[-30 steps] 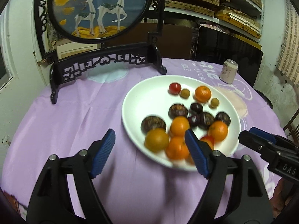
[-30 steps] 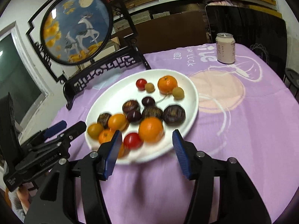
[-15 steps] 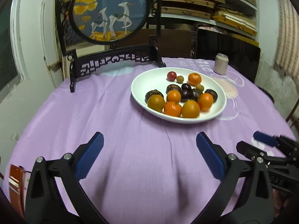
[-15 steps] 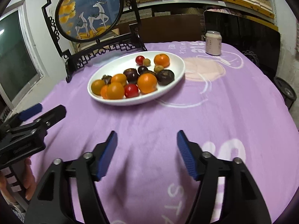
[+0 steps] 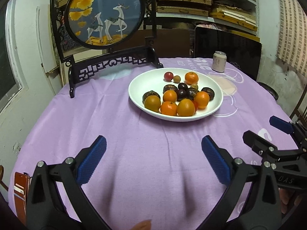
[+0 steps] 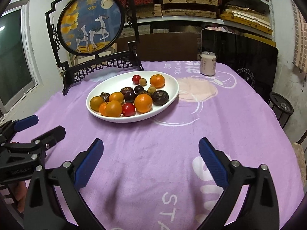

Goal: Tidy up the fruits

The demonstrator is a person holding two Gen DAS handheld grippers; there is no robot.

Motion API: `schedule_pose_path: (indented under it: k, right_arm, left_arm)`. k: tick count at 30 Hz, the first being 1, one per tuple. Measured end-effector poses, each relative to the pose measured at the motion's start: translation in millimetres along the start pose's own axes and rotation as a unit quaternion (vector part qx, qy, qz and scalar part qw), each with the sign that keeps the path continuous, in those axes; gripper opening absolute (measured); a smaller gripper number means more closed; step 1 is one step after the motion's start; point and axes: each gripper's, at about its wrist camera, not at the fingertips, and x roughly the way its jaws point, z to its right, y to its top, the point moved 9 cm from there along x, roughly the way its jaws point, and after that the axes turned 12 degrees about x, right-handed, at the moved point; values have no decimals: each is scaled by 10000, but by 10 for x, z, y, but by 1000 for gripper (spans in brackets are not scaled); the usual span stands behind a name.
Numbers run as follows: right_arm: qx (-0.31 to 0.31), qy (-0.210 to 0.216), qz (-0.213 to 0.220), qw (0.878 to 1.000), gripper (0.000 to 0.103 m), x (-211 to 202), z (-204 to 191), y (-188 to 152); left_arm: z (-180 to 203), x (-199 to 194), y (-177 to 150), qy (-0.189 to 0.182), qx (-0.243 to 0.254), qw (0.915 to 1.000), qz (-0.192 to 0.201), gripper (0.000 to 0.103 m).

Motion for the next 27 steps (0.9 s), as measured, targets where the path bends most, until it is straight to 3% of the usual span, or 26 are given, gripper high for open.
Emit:
schedule_pose_path:
  k: [15,27]
  right_arm:
    - [7,96,-109,9999,100,4,-55,-62]
    - [13,155,-169,9997,100,16,-78,-83]
  left_arm:
    - [-7,-8,4,-48,-44,10000,11,101]
    - [0,-41,8,163,129,9997,99,101]
